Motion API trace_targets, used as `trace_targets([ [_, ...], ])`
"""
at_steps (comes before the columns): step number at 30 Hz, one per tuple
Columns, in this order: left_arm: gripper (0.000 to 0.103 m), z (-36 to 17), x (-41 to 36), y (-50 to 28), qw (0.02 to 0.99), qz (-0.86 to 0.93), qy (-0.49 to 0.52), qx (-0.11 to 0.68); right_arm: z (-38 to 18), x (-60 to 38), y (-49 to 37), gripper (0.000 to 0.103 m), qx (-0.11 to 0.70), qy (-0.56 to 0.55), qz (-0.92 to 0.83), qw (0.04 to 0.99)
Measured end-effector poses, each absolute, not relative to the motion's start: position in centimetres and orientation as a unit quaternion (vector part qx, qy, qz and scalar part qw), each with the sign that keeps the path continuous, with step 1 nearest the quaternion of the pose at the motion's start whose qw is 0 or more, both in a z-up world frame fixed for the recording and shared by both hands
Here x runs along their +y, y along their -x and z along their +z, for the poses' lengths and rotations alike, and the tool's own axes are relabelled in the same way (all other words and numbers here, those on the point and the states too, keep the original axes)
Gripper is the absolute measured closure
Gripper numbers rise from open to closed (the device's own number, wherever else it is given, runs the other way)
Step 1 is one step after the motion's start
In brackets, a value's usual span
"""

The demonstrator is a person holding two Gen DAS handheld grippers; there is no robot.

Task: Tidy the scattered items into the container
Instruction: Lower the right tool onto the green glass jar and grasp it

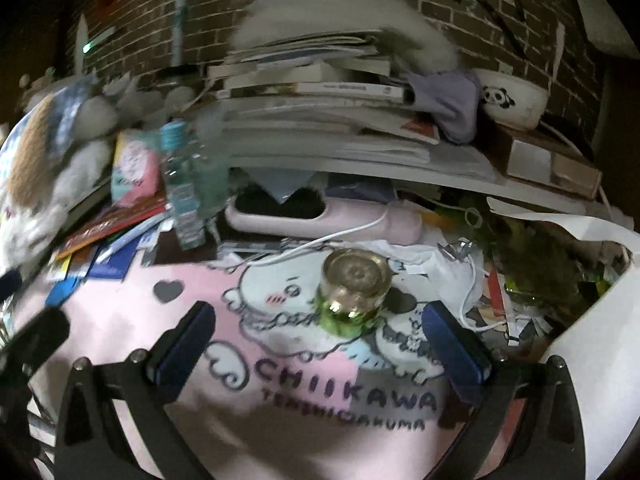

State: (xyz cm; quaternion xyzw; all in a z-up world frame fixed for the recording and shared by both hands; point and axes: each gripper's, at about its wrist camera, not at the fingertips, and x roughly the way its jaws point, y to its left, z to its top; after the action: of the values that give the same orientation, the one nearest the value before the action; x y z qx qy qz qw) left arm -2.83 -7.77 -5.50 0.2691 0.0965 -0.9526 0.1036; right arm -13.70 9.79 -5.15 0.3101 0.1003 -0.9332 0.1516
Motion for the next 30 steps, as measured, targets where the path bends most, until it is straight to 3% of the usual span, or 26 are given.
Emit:
trace_targets([
  [10, 0.001, -6.5, -8.1, 4.2, 0.077, -0.952, -0.275, 0.113, -6.2, 10.9, 17.6, 0.001, 0.082, -0.350, -0.920, 0.158],
  [12, 0.001, -6.7, -8.1, 4.5, 0.073, -0.951, -0.277, 0.114, -6.5, 10.9, 18.1, 0.013, 0.078, -0.360, -0.915, 0.164],
  [14, 0.001, -6.9, -8.1, 4.7, 0.069, -0.951, -0.280, 0.114, -7.1, 10.8, 18.8, 0.033, 0.074, -0.380, -0.905, 0.173],
  [18, 0.001, -7.3, -8.3, 5.1, 0.065, -0.949, -0.284, 0.118, -7.7, 10.7, 19.4, 0.046, 0.067, -0.398, -0.896, 0.183],
  [20, 0.001, -7.3, -8.3, 5.2, 0.063, -0.949, -0.287, 0.117, -7.6, 10.9, 19.6, 0.058, 0.062, -0.397, -0.898, 0.181],
  [30, 0.001, -7.4, -7.9, 5.1, 0.059, -0.946, -0.296, 0.115, -7.8, 10.6, 18.7, 0.058, 0.071, -0.392, -0.896, 0.195],
])
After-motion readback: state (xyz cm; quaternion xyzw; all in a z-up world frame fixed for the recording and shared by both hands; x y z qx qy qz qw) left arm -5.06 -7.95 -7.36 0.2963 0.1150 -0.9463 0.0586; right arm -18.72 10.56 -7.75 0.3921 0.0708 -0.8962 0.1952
